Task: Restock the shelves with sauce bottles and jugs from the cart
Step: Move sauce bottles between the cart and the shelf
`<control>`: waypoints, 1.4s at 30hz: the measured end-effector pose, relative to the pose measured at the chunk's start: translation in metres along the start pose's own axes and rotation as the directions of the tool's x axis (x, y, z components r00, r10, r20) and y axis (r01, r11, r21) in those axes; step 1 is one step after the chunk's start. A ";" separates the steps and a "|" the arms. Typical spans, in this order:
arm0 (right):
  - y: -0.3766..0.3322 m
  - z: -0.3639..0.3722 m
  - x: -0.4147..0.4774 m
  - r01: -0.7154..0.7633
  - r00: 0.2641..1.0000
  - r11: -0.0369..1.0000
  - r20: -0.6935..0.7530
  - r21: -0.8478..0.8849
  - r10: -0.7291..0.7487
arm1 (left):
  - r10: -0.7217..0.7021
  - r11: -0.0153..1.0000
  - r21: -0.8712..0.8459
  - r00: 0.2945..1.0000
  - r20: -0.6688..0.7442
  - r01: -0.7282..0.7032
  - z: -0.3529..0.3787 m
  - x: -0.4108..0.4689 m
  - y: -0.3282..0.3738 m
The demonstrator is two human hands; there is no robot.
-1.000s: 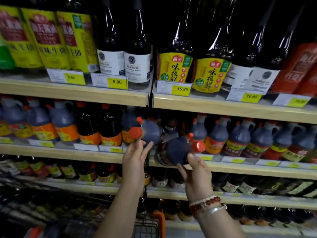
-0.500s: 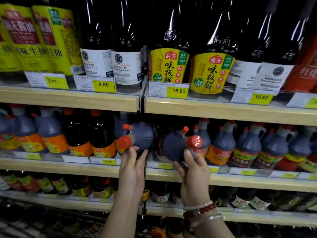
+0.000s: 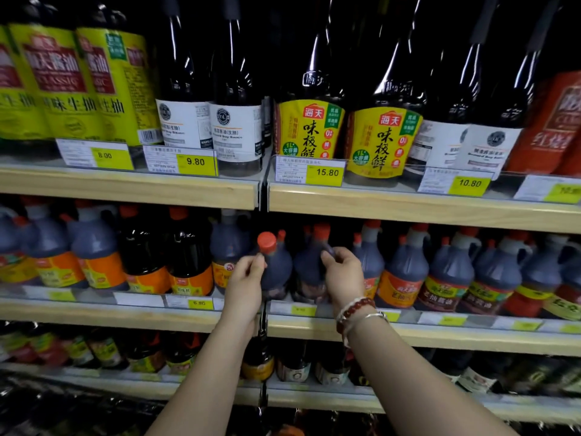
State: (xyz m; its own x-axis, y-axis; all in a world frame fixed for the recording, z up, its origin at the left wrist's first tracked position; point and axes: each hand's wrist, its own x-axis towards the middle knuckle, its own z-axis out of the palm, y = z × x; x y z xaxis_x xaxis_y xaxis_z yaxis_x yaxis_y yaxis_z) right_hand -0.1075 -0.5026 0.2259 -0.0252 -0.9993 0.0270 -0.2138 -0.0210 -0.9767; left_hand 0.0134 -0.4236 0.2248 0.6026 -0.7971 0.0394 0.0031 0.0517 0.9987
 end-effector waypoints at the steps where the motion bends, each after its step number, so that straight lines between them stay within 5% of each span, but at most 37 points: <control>1: -0.002 0.001 0.006 0.011 1.000 0.999 -0.004 -0.043 -0.011 | 0.021 0.997 0.072 1.000 0.004 -0.022 0.002 0.005 0.003; 7: -0.004 0.005 0.028 0.019 0.998 0.989 0.069 -0.144 -0.009 | 0.045 0.948 0.314 0.999 0.022 -0.049 0.016 0.038 0.010; 14: 0.034 -0.001 -0.011 0.062 0.985 0.994 0.165 -0.085 -0.047 | 0.066 0.952 0.295 0.996 0.055 -0.079 0.015 0.041 -0.028; 17: 0.060 0.007 -0.029 0.062 0.975 0.983 0.220 -0.171 -0.023 | 0.077 0.897 0.430 0.993 0.086 -0.107 0.011 0.021 -0.054; 19: 0.069 0.012 -0.033 0.108 0.971 0.947 0.238 -0.303 -0.035 | 0.095 0.804 0.573 0.986 0.140 -0.159 0.007 0.007 -0.069; 24: 0.074 0.015 -0.028 0.133 0.967 0.795 0.253 -0.592 0.026 | 0.061 0.390 0.887 0.969 0.241 -0.245 0.003 0.006 -0.087; 27: 0.067 0.020 -0.024 0.085 0.971 0.780 0.228 -0.620 0.076 | 0.054 0.311 0.920 0.971 0.235 -0.240 0.008 0.015 -0.085; 36: 0.065 0.032 -0.009 0.045 0.981 0.767 0.175 -0.640 0.089 | 0.033 0.328 0.927 0.983 0.183 -0.184 0.021 0.037 -0.081; 40: 0.063 0.028 0.002 0.035 0.995 0.940 -0.072 -0.339 -0.063 | 0.203 0.590 0.788 0.977 0.067 -0.176 0.024 0.036 -0.069; 42: 0.053 0.025 0.004 0.138 0.979 0.957 -0.111 -0.257 -0.171 | 0.354 0.608 0.750 0.934 0.039 -0.262 0.027 0.039 -0.057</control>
State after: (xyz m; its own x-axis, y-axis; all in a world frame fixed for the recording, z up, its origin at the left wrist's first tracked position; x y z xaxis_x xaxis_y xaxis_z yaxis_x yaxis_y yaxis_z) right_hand -0.0943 -0.5081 0.1685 -0.0961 -0.9714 0.2171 -0.4587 -0.1503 -0.8758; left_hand 0.0150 -0.4737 0.1705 0.5330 -0.7499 0.3919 -0.7541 -0.2110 0.6220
